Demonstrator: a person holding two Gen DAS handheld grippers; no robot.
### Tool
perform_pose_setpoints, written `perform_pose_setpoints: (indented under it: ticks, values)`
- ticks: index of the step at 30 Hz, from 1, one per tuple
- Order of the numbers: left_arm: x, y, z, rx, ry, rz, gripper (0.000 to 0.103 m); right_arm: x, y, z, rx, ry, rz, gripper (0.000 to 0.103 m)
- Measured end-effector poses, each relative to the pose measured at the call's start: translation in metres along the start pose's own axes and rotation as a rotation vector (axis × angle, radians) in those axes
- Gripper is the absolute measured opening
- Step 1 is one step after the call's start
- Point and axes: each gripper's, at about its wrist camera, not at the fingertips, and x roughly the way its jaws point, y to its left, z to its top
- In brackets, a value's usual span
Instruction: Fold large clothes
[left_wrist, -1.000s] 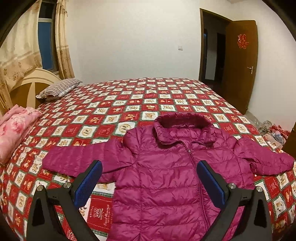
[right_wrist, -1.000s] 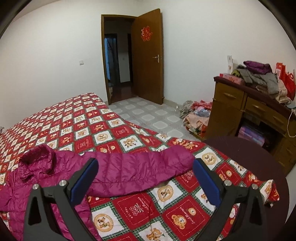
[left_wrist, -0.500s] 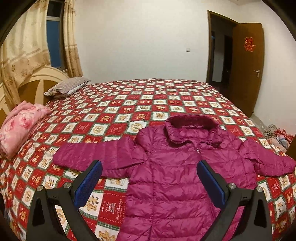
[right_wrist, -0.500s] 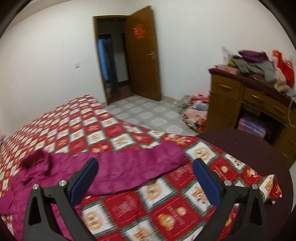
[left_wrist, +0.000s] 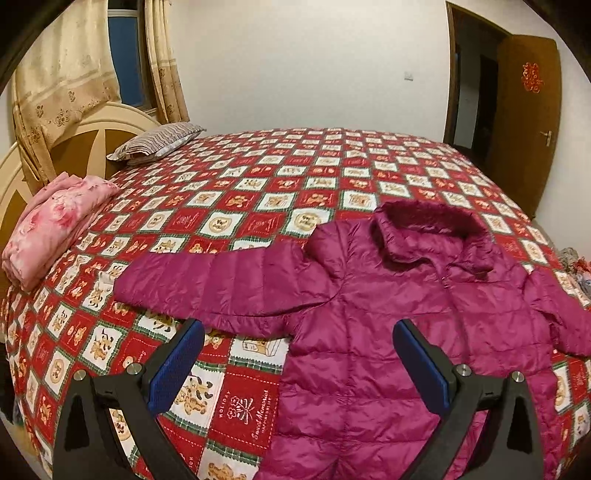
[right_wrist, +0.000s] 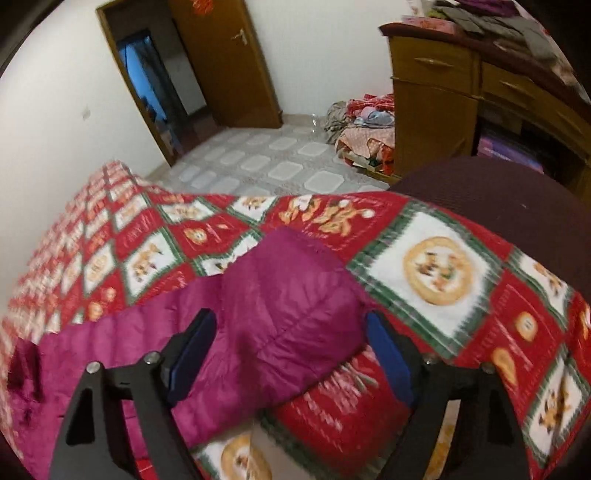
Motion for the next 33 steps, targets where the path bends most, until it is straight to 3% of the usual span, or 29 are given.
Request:
perform_pose_setpoints:
  ticks: [2, 4, 5, 7, 13, 18, 22, 26, 29, 33]
  values:
    - [0.007, 0.001, -0.002, 0.001, 0.015, 0.002, 0.102, 0.002, 0.005, -0.002, -0.025, -0.027, -0.047, 0.073]
    - [0.013, 0.003, -0.002, -0.001, 0.025, -0.007, 0.102, 0.002, 0.007, -0.002, -0.042, -0.039, -0.091, 0.049]
    - [0.014, 0.004, -0.003, -0.006, 0.026, -0.012, 0.102, 0.001, 0.005, -0.001, -0.041, -0.043, -0.094, 0.044]
    - [0.015, 0.007, -0.002, -0.013, 0.022, -0.026, 0.102, -0.006, 0.003, 0.003, -0.04, -0.054, -0.057, 0.019]
    - [0.005, 0.024, -0.004, -0.043, -0.004, -0.038, 0.102, -0.074, 0.056, -0.002, -0.203, -0.199, 0.077, 0.015]
    - [-0.007, 0.044, -0.009, -0.068, -0.023, -0.038, 0.102, -0.146, 0.137, -0.035, -0.378, -0.255, 0.278, 0.015]
    - [-0.016, 0.063, -0.015, -0.094, -0.039, -0.031, 0.102, -0.177, 0.207, -0.077, -0.501, -0.225, 0.438, 0.015]
    - [-0.018, 0.082, -0.021, -0.12, -0.04, -0.022, 0.102, -0.191, 0.287, -0.143, -0.636, -0.159, 0.601, 0.015]
    - [-0.016, 0.094, -0.024, -0.134, -0.043, -0.008, 0.102, -0.187, 0.331, -0.189, -0.698, -0.096, 0.682, 0.015]
    - [-0.012, 0.108, -0.028, -0.15, -0.047, 0.001, 0.102, -0.17, 0.37, -0.235, -0.758, -0.017, 0.727, 0.015]
